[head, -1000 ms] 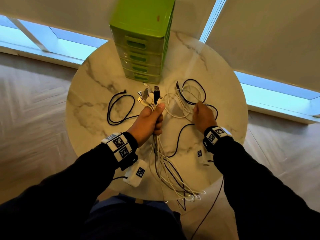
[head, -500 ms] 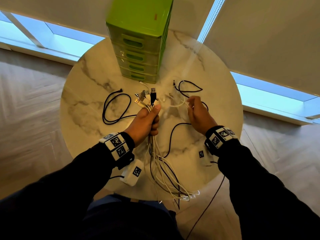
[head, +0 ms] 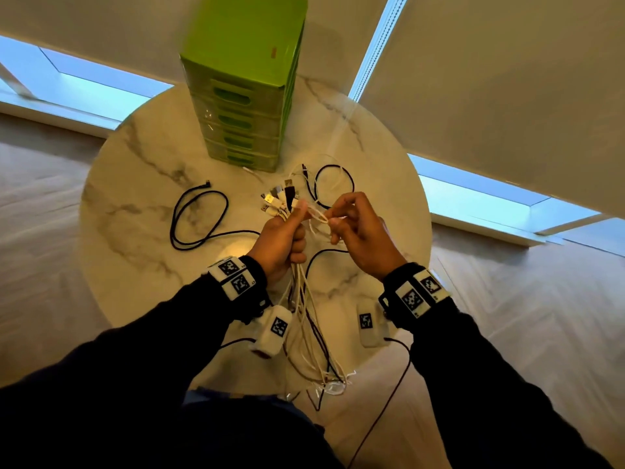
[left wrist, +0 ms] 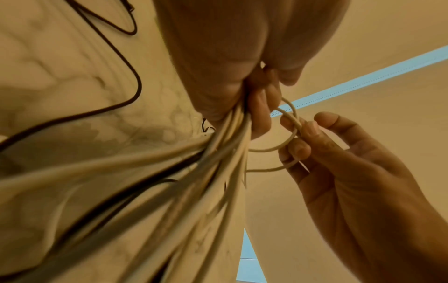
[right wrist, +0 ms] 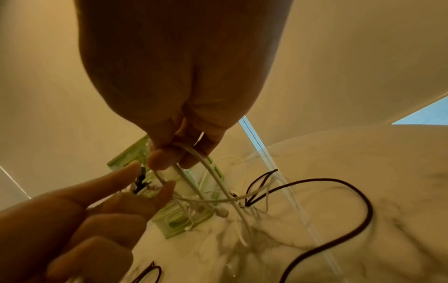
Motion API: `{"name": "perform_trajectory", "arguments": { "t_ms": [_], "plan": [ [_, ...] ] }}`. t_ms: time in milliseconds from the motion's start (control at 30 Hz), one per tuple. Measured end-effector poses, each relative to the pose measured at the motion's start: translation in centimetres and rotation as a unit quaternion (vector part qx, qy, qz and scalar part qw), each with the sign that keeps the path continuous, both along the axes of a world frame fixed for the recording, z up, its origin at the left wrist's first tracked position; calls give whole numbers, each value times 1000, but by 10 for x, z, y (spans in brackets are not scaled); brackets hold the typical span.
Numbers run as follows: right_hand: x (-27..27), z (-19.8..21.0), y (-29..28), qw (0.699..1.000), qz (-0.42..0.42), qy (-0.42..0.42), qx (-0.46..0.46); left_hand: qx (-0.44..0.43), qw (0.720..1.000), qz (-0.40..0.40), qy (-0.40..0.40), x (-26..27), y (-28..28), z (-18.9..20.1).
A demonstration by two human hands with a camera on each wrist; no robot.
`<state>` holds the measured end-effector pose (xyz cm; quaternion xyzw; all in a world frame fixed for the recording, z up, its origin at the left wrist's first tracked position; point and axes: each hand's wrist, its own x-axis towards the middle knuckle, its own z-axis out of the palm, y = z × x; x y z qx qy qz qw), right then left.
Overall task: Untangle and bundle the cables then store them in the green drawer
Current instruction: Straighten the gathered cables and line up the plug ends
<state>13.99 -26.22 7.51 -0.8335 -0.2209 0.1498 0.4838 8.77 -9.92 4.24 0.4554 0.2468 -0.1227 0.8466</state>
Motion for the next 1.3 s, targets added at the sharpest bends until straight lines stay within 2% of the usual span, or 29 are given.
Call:
{"name": "perform_trajectory", "arguments": {
  "t_ms": [100, 233, 333, 400, 433, 500, 600, 667, 733, 833, 1033, 1133, 1200, 1300],
  "plan": [
    [-14, 5, -3, 1000, 23, 14, -14, 17, 1000, 10, -3, -3, 2, -1],
    [-20, 3, -4, 996, 44, -3, -79, 68, 997, -21, -18, -10, 4, 3],
    [-16, -4, -3, 989, 57, -89, -99, 88, 995, -33, -15, -17, 7, 5],
    [-9, -9, -2, 980, 33, -148, -126, 90, 995, -37, -11, -23, 10, 6],
    [-7, -11, -2, 979, 9, -149, -137, 91, 995, -37, -7, -26, 12, 7],
    [-2, -10, -5, 984, -41, -107, -134, 81, 996, -21, 7, -31, 17, 6],
    [-3, 3, -8, 993, -74, 22, -86, 67, 997, 4, 26, -39, 26, 3],
    [-10, 15, -6, 994, -52, 94, -22, 60, 998, 13, 29, -43, 29, 1],
    [-20, 28, -1, 992, -25, 125, 20, 44, 998, 16, 32, -45, 30, 3],
    [-34, 38, 5, 987, 8, 159, 21, 24, 999, -2, 29, -43, 29, 6],
    [-55, 34, 11, 974, 101, 169, -111, 66, 997, -48, -6, -45, 27, 8],
    [-64, 25, 17, 966, 142, 113, -183, 82, 994, -71, -12, -49, 25, 12],
    [-66, 21, 19, 969, 123, 97, -188, 81, 995, -62, -8, -51, 26, 14],
    [-59, 19, 9, 974, 30, 95, -205, 92, 996, 9, 18, -48, 36, 9]
  ]
}}
